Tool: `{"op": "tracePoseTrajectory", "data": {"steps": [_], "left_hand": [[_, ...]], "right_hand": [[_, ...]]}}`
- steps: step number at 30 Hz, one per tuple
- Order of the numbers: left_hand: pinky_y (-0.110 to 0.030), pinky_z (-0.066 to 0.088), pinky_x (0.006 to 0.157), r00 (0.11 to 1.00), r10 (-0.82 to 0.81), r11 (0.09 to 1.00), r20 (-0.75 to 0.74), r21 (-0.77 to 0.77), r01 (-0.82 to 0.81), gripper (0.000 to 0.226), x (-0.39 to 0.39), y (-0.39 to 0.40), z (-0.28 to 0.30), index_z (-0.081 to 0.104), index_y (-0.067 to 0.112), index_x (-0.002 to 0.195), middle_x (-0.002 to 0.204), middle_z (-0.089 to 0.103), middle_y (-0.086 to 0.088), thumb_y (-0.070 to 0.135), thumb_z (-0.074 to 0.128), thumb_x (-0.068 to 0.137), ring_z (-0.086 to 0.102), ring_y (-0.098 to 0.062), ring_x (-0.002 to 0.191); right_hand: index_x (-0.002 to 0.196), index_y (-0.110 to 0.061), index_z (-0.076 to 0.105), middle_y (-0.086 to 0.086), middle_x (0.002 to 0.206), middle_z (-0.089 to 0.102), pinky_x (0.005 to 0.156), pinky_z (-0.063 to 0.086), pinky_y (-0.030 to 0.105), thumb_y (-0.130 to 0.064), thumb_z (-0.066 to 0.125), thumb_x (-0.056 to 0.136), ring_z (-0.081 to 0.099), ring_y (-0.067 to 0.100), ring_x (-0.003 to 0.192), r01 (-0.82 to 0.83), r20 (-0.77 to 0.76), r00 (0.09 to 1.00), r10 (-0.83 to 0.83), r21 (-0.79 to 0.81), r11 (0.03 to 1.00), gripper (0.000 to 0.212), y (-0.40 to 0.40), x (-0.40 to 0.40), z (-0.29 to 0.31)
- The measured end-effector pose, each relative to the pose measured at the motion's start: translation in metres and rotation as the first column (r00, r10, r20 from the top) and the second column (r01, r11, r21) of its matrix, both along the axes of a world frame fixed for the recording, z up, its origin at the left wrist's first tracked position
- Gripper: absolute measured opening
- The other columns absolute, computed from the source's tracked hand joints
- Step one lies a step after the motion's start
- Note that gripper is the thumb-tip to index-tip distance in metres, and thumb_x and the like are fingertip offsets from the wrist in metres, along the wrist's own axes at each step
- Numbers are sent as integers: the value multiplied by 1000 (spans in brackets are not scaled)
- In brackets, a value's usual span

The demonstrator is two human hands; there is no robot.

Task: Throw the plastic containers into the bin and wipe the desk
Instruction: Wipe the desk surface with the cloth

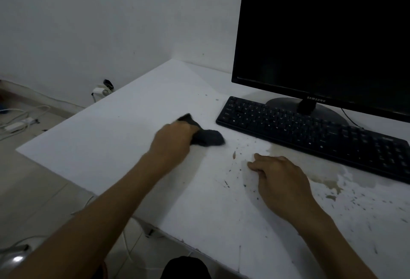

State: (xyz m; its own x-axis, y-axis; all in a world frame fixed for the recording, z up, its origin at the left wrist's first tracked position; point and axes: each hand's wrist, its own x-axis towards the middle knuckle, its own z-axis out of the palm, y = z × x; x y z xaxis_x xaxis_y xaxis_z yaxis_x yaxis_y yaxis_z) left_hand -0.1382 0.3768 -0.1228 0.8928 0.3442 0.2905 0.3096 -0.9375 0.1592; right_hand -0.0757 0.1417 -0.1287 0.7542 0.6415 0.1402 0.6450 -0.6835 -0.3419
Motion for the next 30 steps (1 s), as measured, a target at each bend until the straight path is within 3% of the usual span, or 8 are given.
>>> {"op": "tracePoseTrajectory", "data": {"steps": [6,10,12,14,18,22,27,30], "left_hand": [[-33,38,64,910,404,913,90,13,-407,21,-42,62,4,65,12,94,81,57,-7,10,44,91,51,-24,68],[-28,45,60,992,57,997,111,54,-64,36,-75,-17,2,68,20,97,87,67,-2,25,33,96,63,-21,73],[-26,54,58,992,-128,991,11,27,128,34,-94,-60,-1,72,20,100,89,71,-1,10,53,74,68,-19,73],[-26,56,53,985,-164,986,47,28,163,45,-107,-64,-10,74,16,98,94,72,-3,2,65,56,71,-19,76],[-40,54,70,980,178,983,91,25,-181,41,-113,-2,3,70,17,106,104,70,-10,-3,52,75,68,-32,86],[-43,47,75,857,503,864,116,-64,-499,35,-131,49,17,67,16,114,97,68,-22,1,51,87,61,-41,86],[-24,48,71,975,191,981,115,-65,-185,35,-139,-16,8,74,16,96,94,74,-6,-3,66,69,69,-26,82],[-15,41,84,982,75,993,171,-105,-58,33,-135,-39,-11,75,15,98,102,72,-4,4,63,69,69,-20,93]], "right_hand": [[124,-29,58,-13,139,48,104,33,26,-15,42,95,40,11,127,-6,6,1000,6,10,1000,37,-2,3,2],[119,-29,61,-14,127,58,95,38,26,-14,42,94,47,13,117,1,23,1000,-1,5,1000,35,-1,2,5],[119,-28,62,-14,126,59,93,38,26,-14,42,94,47,13,117,4,29,1000,-4,3,1000,35,-1,0,6],[119,-29,61,-16,127,57,94,38,26,-15,42,94,46,12,118,9,27,1000,-9,5,1000,34,-1,0,6],[119,-31,61,-17,129,55,95,37,27,-18,42,95,45,11,120,13,26,1000,-13,7,1000,33,0,-1,6],[117,-29,63,-16,128,57,91,39,27,-20,43,95,47,12,117,18,52,998,-18,1,1000,31,-1,-2,4],[113,-29,65,-15,122,60,86,40,27,-20,44,94,49,13,113,24,46,999,-24,5,1000,29,2,-2,6],[112,-28,64,-15,122,61,86,41,28,-21,44,94,49,13,112,25,45,999,-26,4,1000,28,4,-4,6]]}}
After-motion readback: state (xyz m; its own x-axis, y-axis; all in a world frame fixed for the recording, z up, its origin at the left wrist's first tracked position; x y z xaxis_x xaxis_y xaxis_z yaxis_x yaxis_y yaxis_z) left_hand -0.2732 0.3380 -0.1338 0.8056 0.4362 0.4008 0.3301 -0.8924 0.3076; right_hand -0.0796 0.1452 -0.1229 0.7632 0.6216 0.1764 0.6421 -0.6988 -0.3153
